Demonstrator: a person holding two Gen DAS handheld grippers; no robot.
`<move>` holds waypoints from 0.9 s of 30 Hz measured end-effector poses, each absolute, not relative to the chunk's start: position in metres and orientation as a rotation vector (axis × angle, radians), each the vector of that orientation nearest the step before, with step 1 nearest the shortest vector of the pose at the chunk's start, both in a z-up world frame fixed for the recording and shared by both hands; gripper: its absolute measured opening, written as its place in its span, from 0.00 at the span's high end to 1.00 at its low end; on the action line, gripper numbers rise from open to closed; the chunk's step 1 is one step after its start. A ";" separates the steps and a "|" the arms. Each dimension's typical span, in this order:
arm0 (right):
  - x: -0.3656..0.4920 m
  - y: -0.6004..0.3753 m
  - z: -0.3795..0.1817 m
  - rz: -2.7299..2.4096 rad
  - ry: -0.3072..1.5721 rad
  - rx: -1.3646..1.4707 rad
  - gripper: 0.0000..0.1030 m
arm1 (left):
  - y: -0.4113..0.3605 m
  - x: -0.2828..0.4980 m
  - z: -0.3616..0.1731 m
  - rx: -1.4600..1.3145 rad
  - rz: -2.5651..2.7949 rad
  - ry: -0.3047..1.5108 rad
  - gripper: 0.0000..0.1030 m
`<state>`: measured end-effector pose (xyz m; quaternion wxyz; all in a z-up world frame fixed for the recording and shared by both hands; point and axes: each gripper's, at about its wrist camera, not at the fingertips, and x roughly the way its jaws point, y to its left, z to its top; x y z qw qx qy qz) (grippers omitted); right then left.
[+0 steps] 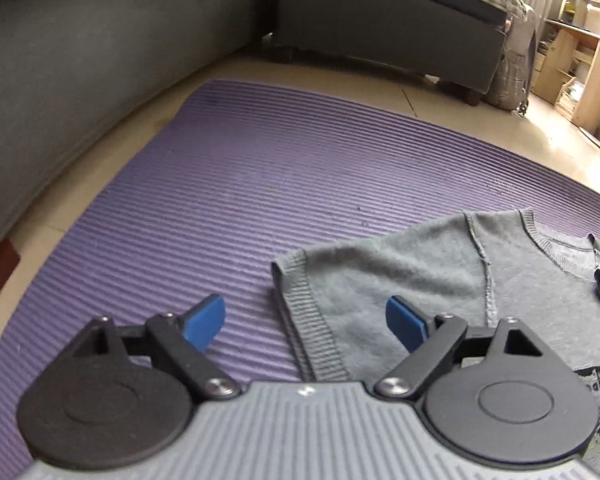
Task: Fold clothes
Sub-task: 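Grasp the sleeve edge of the unfolded side with the left tool, then fold the side inward over the print with the left tool while the right tool pinches the shirt edge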
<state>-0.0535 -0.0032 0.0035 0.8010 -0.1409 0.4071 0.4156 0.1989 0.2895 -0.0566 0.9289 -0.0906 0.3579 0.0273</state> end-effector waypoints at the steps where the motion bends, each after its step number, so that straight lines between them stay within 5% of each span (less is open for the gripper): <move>1: -0.055 0.007 0.000 0.931 0.899 -0.280 0.47 | 0.293 0.199 -0.059 -0.186 0.049 0.725 0.23; 5: -0.053 0.027 -0.008 1.002 0.982 -0.202 0.59 | 0.307 0.199 -0.064 -0.217 0.011 0.679 0.23; 12: -0.049 0.054 -0.021 0.988 1.035 -0.144 0.60 | 0.311 0.208 -0.067 -0.204 -0.036 0.630 0.24; 17: -0.048 0.057 -0.021 0.976 1.014 -0.127 0.66 | 0.309 0.213 -0.070 -0.226 -0.069 0.602 0.66; 19: -0.047 0.057 -0.023 0.972 1.014 -0.095 0.66 | 0.311 0.214 -0.071 -0.249 -0.089 0.605 0.93; 23: -0.050 0.056 -0.024 0.972 0.997 -0.097 0.67 | 0.312 0.216 -0.072 -0.297 -0.114 0.610 0.96; 27: -0.056 0.064 -0.024 0.950 0.964 -0.183 0.91 | 0.314 0.215 -0.068 -0.330 -0.114 0.618 0.97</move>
